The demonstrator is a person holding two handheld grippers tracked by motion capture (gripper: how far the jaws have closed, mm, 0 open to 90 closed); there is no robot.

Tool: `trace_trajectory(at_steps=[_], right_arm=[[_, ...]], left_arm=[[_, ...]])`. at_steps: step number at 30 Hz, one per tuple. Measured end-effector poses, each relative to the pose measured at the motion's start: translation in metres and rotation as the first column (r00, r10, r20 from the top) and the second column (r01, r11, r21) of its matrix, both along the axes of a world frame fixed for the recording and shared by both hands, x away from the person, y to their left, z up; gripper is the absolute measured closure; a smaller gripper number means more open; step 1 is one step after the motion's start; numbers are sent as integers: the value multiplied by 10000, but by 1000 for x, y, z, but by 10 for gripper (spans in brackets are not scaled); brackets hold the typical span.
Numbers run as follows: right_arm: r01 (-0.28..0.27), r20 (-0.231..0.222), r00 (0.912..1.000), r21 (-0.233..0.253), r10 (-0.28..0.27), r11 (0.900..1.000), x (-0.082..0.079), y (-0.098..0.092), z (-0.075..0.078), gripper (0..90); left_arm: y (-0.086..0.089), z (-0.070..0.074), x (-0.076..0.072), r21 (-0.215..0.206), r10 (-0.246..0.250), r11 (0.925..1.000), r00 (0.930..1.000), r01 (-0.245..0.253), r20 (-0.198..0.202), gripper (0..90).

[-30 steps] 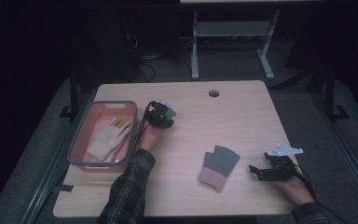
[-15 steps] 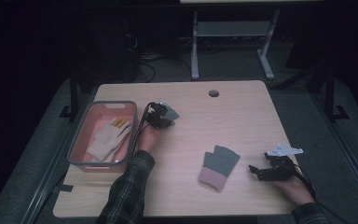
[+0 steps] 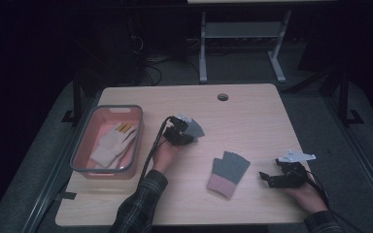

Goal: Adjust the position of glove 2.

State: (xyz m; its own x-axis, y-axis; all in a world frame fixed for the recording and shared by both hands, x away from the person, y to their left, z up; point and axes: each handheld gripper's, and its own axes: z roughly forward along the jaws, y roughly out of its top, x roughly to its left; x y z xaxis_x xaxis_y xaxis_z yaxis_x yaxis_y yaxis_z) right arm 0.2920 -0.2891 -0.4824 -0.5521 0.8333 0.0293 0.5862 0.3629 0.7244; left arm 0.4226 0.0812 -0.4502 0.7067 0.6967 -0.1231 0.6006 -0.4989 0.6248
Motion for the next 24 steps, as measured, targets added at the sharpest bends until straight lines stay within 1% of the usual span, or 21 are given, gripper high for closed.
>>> trace_trajectory(at_steps=[1, 2, 3, 4, 6, 7, 8, 10, 11, 12, 13, 14, 15, 16, 17, 18, 19, 21, 22, 23, 24], right_arm=[[0, 0, 10000, 0, 0, 10000, 0, 0, 0, 144], [2, 0, 10000, 0, -2, 10000, 0, 0, 0, 144], [2, 0, 10000, 0, -2, 10000, 0, 0, 0, 144], [0, 0, 10000, -1, 0, 10000, 0, 0, 0, 144], [1, 0, 10000, 0, -1, 10000, 0, 0, 0, 144], [0, 2, 10000, -2, 0, 10000, 0, 0, 0, 144], [0, 2, 10000, -2, 0, 10000, 0, 0, 0, 144], [2, -1, 10000, 1, -2, 10000, 0, 0, 0, 144], [2, -2, 10000, 2, -2, 10000, 0, 0, 0, 144], [2, -2, 10000, 2, -2, 10000, 0, 0, 0, 144], [0, -1, 10000, 1, 0, 10000, 0, 0, 0, 144], [2, -3, 10000, 2, -2, 10000, 0, 0, 0, 144], [2, -3, 10000, 2, -2, 10000, 0, 0, 0, 144], [1, 2, 10000, 1, -1, 10000, 0, 0, 0, 144], [1, 2, 10000, 1, -1, 10000, 0, 0, 0, 144], [0, -1, 10000, 3, 0, 10000, 0, 0, 0, 144], [0, -1, 10000, 3, 0, 10000, 0, 0, 0, 144], [0, -1, 10000, 3, 0, 10000, 0, 0, 0, 144], [-1, -1, 10000, 1, 1, 10000, 0, 0, 0, 144], [-1, -1, 10000, 1, 1, 10000, 0, 0, 0, 144], [0, -1, 10000, 3, 0, 10000, 0, 0, 0, 144]], left_arm=[[0, 0, 0, 0, 0, 10000, 10000, 0, 0, 874], [-4, 1, -4, -97, -225, 9997, 9997, 226, 33, 867], [-4, 1, -4, -97, -225, 9997, 9997, 226, 33, 854], [-6, 5, -6, -185, -380, 9991, 9990, 384, 226, 828], [-4, 7, -7, -278, -357, 9989, 9990, 365, 284, 806], [1, 13, -4, -289, -239, 9993, 9984, 254, 518, 795], [1, 13, -4, -289, -239, 9993, 9984, 254, 518, 792], [8, 18, 0, -157, -61, 9999, 9979, 71, 645, 790], [16, 21, 6, -28, 249, 9997, 9966, -247, 784, 790], [16, 21, 6, -28, 249, 9997, 9966, -247, 784, 782], [21, 21, 10, 63, 387, 9992, 9958, -394, 824, 782], [29, 20, 16, 100, 688, 9975, 9930, -700, 963, 750], [29, 20, 16, 100, 688, 9975, 9930, -700, 963, 734], [32, 18, 20, 194, 796, 9965, 9933, -815, 835, 716], [35, 15, 23, 375, 829, 9956, 9932, -862, 817, 716], [41, 11, 29, 474, 1021, 9932, 9909, -1065, 876, 689], [41, 11, 29, 474, 1021, 9932, 9909, -1065, 876, 682], [45, 8, 35, 465, 1059, 9929, 9917, -1094, 733, 660], [46, 4, 39, 371, 957, 9945, 9942, -976, 498, 654], [46, 4, 39, 371, 957, 9945, 9942, -976, 498, 652], [44, 0, 40, 415, 957, 9944, 9947, -973, 387, 646]])
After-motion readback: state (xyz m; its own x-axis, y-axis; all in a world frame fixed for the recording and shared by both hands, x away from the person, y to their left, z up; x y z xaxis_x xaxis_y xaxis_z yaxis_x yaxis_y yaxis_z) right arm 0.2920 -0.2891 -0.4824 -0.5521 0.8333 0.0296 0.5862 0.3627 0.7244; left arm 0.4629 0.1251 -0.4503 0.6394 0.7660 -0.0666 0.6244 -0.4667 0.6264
